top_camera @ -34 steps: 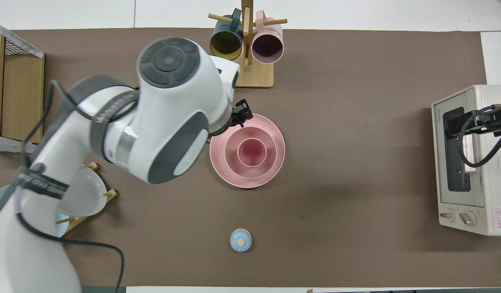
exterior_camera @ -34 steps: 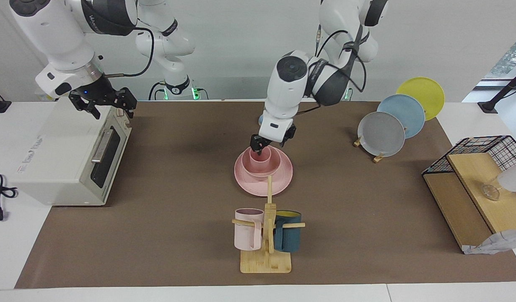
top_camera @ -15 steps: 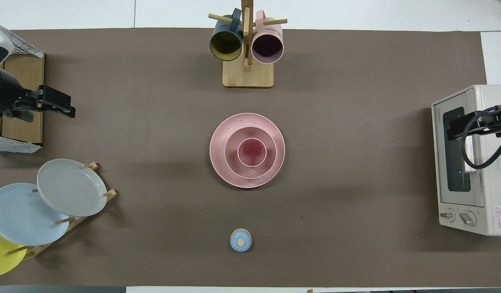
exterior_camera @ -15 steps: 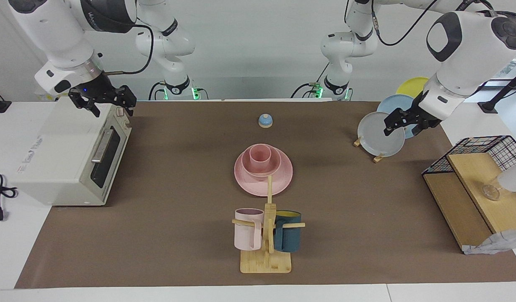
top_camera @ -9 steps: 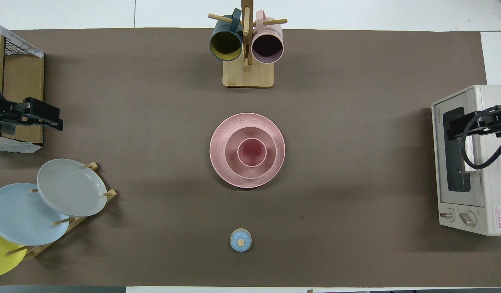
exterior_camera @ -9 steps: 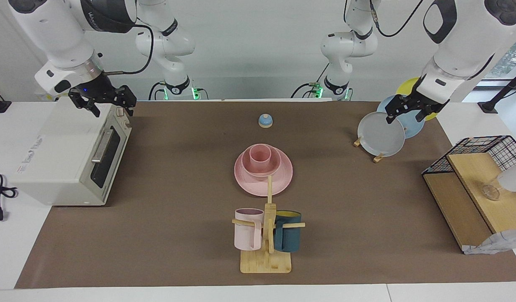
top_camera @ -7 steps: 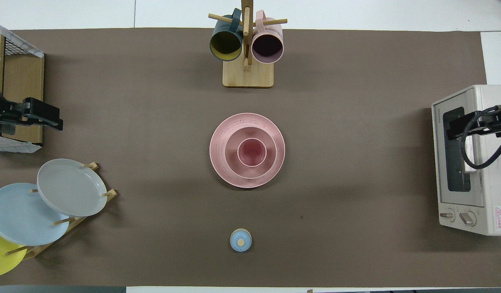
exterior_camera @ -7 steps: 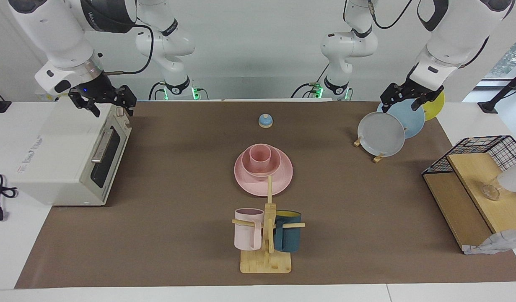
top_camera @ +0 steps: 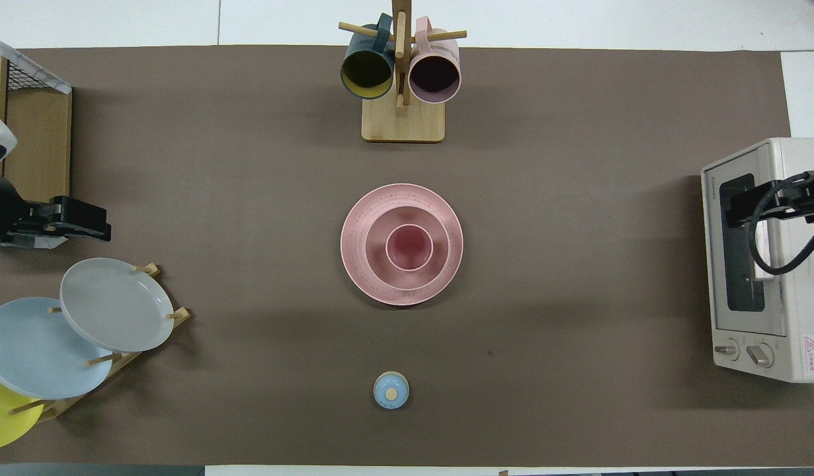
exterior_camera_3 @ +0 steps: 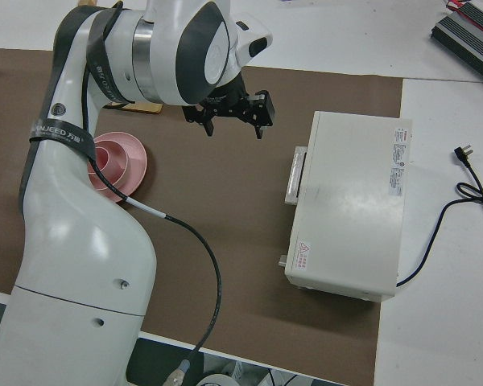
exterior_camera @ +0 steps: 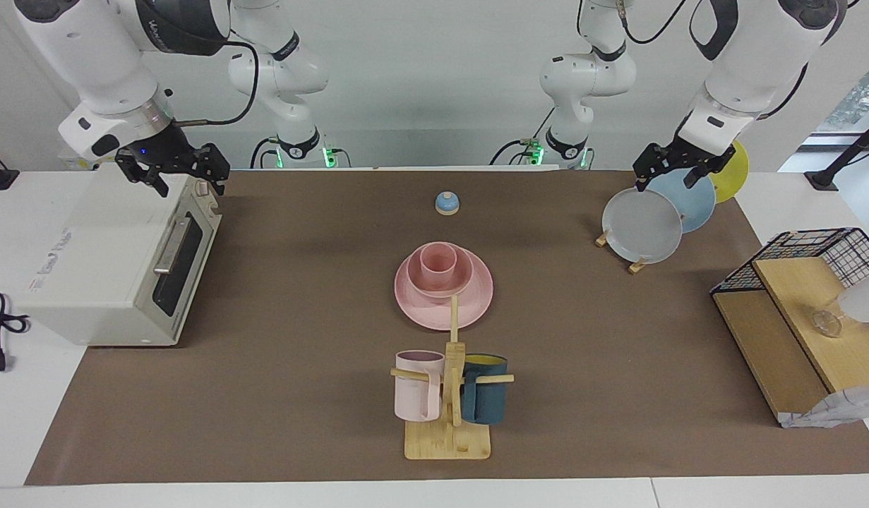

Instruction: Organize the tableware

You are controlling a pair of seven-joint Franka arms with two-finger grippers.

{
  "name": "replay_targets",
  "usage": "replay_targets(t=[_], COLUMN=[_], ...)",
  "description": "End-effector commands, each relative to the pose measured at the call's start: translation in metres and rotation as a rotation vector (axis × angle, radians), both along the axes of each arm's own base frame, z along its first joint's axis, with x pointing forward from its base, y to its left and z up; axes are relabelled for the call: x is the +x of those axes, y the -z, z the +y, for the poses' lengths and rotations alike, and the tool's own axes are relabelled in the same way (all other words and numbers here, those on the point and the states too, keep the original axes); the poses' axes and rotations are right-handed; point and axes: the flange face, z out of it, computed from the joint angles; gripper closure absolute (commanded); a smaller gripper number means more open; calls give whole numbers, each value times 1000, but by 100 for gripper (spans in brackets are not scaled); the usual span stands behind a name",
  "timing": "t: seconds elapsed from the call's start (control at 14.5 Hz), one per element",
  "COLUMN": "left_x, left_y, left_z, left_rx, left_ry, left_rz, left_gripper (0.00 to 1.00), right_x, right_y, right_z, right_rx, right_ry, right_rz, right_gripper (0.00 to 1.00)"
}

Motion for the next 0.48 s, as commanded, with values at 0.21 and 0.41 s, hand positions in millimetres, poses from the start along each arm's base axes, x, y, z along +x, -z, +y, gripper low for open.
replay_targets(t=[0.21,0.41], left_x=[5,5], left_y=[-12,-12], left_z=[-3,0], left_rx=[-9,-9], left_ry=[12,21], left_rz=[-4,-3], left_gripper=[0,0], right_x=[-6,-6], right_y=[-3,-3], right_z=[-4,-4], right_rx=[25,25], right_ry=[-11,-11], right_rz=[6,6], right_gripper=[0,0])
